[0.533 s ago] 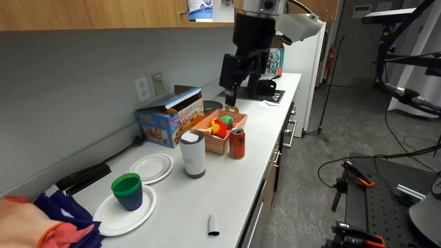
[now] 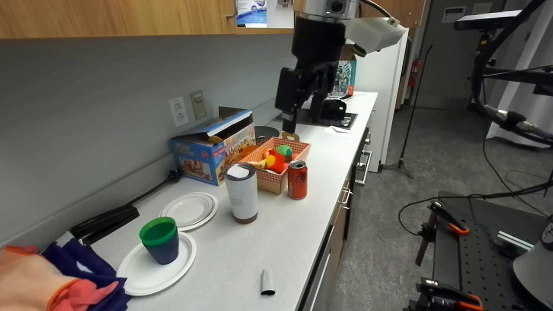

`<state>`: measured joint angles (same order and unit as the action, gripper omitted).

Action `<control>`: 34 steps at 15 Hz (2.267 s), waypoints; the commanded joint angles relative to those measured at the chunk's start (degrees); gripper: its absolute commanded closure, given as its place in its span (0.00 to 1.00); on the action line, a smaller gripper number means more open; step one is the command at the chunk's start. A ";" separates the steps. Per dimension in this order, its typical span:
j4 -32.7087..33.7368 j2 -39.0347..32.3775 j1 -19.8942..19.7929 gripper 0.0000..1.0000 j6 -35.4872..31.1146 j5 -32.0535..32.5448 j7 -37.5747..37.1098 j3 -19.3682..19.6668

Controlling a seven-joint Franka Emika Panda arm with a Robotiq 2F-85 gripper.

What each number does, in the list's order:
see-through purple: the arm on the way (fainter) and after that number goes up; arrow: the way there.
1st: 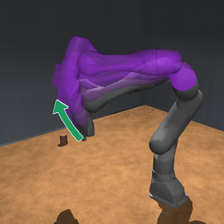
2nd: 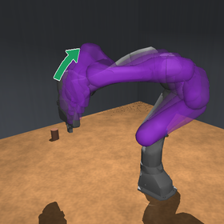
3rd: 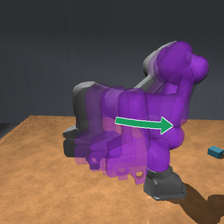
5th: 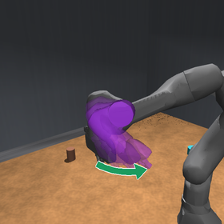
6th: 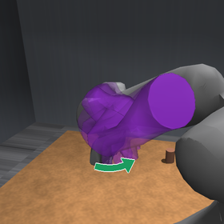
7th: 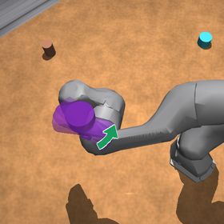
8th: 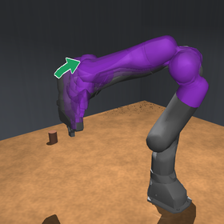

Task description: Push closed the cupboard door

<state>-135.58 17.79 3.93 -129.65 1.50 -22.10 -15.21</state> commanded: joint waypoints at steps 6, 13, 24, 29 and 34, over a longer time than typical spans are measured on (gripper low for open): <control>-1.32 2.92 0.12 0.00 1.85 2.85 -0.72 1.05; -6.45 14.90 -2.84 0.00 8.20 6.84 -1.00 4.55; -7.44 23.40 -11.39 0.00 8.54 10.03 -3.21 7.58; -5.42 21.93 -13.73 0.00 8.90 10.16 -5.45 8.59; -0.43 19.77 -22.09 0.00 8.14 11.41 -7.10 14.67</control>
<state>-139.97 40.06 -13.89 -121.20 11.90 -28.30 -3.65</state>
